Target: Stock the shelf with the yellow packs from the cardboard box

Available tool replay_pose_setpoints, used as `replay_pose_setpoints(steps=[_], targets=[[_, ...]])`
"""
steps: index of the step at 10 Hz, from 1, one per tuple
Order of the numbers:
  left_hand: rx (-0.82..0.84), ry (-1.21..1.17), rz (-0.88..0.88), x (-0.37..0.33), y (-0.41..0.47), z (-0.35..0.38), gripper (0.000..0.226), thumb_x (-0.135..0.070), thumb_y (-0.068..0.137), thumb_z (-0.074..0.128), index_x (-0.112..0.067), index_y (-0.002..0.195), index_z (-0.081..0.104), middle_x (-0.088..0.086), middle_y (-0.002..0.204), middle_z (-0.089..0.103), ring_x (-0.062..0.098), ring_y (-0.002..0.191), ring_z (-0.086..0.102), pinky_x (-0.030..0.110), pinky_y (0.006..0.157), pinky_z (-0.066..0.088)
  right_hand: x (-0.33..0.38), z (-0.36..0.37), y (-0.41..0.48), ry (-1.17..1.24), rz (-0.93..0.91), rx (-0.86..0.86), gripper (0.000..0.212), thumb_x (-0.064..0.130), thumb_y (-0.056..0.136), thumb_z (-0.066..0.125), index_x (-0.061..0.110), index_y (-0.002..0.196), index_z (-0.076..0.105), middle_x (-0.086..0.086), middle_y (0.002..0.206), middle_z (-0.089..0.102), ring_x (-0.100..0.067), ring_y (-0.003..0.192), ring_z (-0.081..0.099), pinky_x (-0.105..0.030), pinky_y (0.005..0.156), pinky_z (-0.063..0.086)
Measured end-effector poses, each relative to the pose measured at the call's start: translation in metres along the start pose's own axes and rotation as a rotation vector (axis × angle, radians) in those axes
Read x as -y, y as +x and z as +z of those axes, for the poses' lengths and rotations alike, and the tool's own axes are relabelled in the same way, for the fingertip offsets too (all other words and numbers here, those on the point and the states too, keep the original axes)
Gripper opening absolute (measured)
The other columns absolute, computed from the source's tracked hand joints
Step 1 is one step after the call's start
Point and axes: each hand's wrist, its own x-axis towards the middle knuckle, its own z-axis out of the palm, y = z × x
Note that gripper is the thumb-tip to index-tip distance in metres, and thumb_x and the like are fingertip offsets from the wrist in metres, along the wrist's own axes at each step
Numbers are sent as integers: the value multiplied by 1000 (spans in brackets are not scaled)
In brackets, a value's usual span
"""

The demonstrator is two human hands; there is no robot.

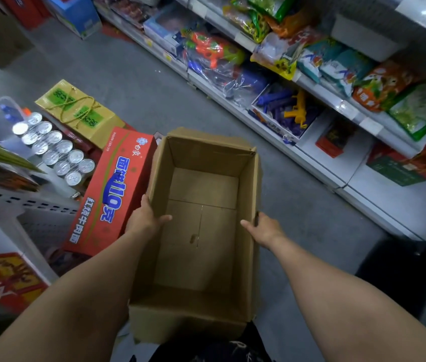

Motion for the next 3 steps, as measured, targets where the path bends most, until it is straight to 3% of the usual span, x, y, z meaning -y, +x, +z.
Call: replay_pose_setpoints(steps=[2,3], targets=[[-77,37,93,-27,-17,-17,92,-50,73,78,-18,146,32,12,136,53,33,122,55,50,96,51,14,-37,-14,-68,-27,-75,63,51,98,51,18,150,34,-13,140,54,-34,127,53,-41,97,47],[-131,38,160,-53,-32,-35,88,-45,75,79,-19,146,35,14,131,55,33,118,56,46,95,52,31,-65,-20,-23,-142,-95,62,45,97,57,20,150,36,-13,142,53,-34,129,53,-42,103,47]])
